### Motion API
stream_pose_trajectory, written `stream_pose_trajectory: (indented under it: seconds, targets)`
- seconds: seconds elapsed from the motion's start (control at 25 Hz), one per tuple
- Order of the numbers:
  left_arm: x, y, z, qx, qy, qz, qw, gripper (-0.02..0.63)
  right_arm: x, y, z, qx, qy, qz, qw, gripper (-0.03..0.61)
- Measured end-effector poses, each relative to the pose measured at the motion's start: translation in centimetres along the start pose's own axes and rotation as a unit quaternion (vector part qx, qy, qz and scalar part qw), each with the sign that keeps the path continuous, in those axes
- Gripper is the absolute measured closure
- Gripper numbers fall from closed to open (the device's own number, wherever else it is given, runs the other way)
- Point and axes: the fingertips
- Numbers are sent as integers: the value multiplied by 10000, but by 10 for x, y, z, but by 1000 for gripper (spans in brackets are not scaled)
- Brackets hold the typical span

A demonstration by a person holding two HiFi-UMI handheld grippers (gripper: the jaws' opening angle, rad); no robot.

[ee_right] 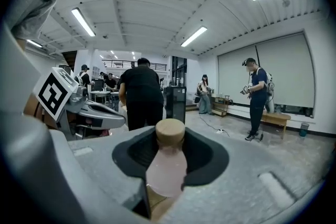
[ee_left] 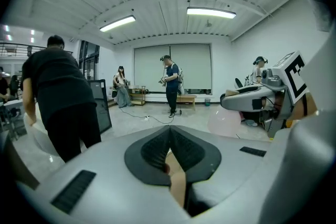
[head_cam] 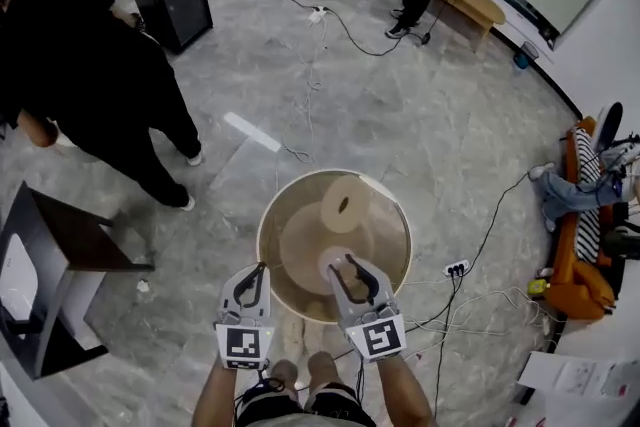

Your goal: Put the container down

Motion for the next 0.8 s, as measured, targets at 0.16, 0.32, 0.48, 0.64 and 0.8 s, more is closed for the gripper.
stream_pose_trajectory:
  seconds: [0.16,0.32,0.48,0.64,0.8]
  targets:
    - [16,-18,-42,129,89,168,9997,595,-1,-29,-43,76,-20,158,9998,445]
    - [22,-33,-85,299,144,235,9992,595,-5,-48,-93,210,-192,222,9993,445]
    - [20,-47,-132,425,245,312,9983,595,-12,-59,-150,374,-177,298,9987,445]
    - [16,-64,-178,548,291,327,9975,595,-22,-70,-207,586,-242,340,9974,445]
    - [12,-74,-220,711,541,494,9948,597,-26,-77,-259,754,-239,456,9958,445]
Point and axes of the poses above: the fingertips, and each gripper's own axes: y backward along the fingers, x to its left, z out of its top, and after that the axes turned 14 degrees about -x, right-handed
